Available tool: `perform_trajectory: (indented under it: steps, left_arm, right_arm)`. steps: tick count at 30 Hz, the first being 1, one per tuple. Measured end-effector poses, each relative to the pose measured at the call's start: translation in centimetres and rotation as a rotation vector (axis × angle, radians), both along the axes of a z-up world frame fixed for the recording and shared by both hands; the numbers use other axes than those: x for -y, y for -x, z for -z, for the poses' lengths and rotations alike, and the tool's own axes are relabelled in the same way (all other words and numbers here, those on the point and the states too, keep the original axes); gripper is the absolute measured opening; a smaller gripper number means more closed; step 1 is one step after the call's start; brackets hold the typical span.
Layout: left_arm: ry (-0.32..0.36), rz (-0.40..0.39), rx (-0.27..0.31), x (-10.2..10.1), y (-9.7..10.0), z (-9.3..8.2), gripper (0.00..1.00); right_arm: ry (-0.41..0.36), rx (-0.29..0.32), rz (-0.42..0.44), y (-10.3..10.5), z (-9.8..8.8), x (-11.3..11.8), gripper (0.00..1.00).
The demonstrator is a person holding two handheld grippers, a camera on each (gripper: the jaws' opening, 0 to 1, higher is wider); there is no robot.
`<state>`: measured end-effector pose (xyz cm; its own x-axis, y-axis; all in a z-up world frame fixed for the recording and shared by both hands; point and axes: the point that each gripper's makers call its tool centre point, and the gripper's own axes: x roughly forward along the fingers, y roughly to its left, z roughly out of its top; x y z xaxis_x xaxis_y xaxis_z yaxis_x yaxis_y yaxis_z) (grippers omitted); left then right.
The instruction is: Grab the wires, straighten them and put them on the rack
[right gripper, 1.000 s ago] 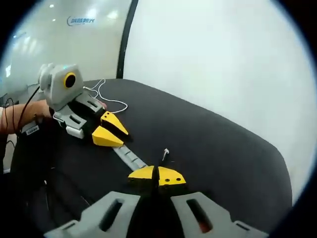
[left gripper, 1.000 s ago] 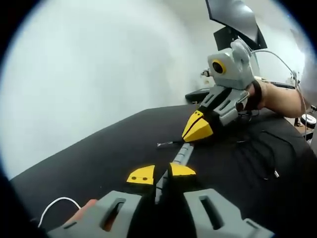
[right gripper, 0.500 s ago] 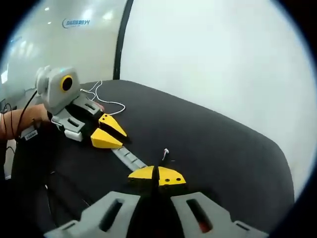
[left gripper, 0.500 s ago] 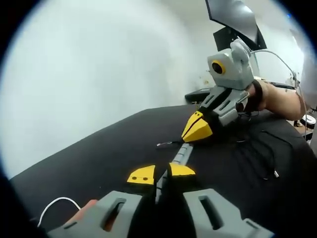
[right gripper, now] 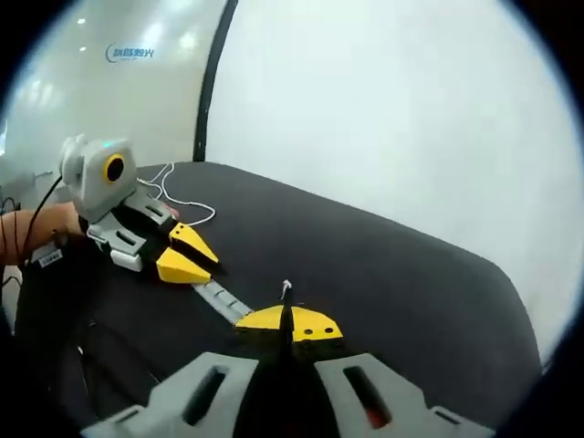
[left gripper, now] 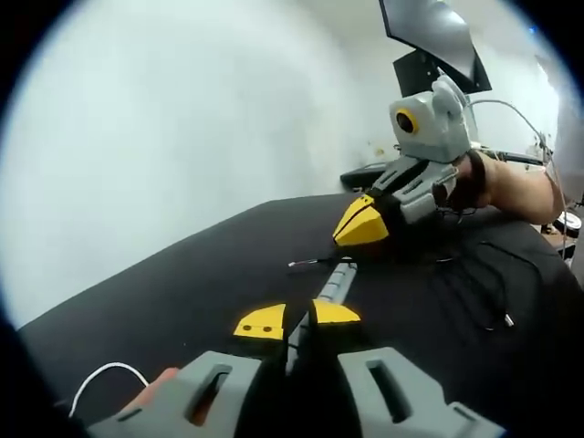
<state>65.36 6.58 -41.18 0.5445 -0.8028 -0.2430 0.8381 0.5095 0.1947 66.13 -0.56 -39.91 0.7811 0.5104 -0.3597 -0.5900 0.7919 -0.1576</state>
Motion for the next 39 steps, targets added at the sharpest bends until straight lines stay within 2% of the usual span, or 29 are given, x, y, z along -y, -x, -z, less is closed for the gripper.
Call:
perform_trajectory:
  steps: [3, 7, 9, 17, 22, 32, 34, 35, 39]
  left_arm:
    - [0.000, 0.000, 0.000, 0.0, -0.1, 0.0, 0.06]
    - [0.000, 0.000, 0.001, 0.0, 0.1, 0.0, 0.07]
    - [-0.001, 0.000, 0.001, -0.1, 0.1, 0.0, 0.07]
    - [-0.002, -0.001, 0.003, 0.0, 0.3, 0.0, 0.06]
    - [-0.002, -0.001, 0.005, 0.1, 0.6, 0.0, 0.06]
    - [-0.005, -0.002, 0.011, 0.1, 0.4, 0.0, 0.06]
    - [-0.006, -0.003, 0.015, 0.1, 0.2, 0.0, 0.06]
    - [-0.006, -0.003, 0.018, 0.0, 0.2, 0.0, 0.06]
    - [-0.011, -0.004, 0.027, 0.1, 0.3, -0.1, 0.06]
  right_arm:
    - [0.006, -0.006, -0.011, 0.2, 0.5, -0.3, 0.00]
    - [0.008, 0.002, -0.014, 0.3, 0.4, -0.6, 0.00]
    - [0.031, -0.011, -0.015, 0.1, 1.0, -0.6, 0.00]
    - [0.018, -0.010, 0.000, 0.3, 1.0, -0.5, 0.00]
    - [-0.003, -0.037, 0.014, 0.1, 1.2, -0.5, 0.00]
    - [-0.008, -0.026, 0.009, 0.0, 1.6, -0.3, 0.00]
    - [0.008, -0.020, 0.014, -0.1, 1.8, -0.4, 0.00]
    - [0.044, -0.012, 0.022, -0.1, 1.8, -0.2, 0.00]
    - [0.077, 0.000, 0.010, -0.2, 1.9, -0.5, 0.00]
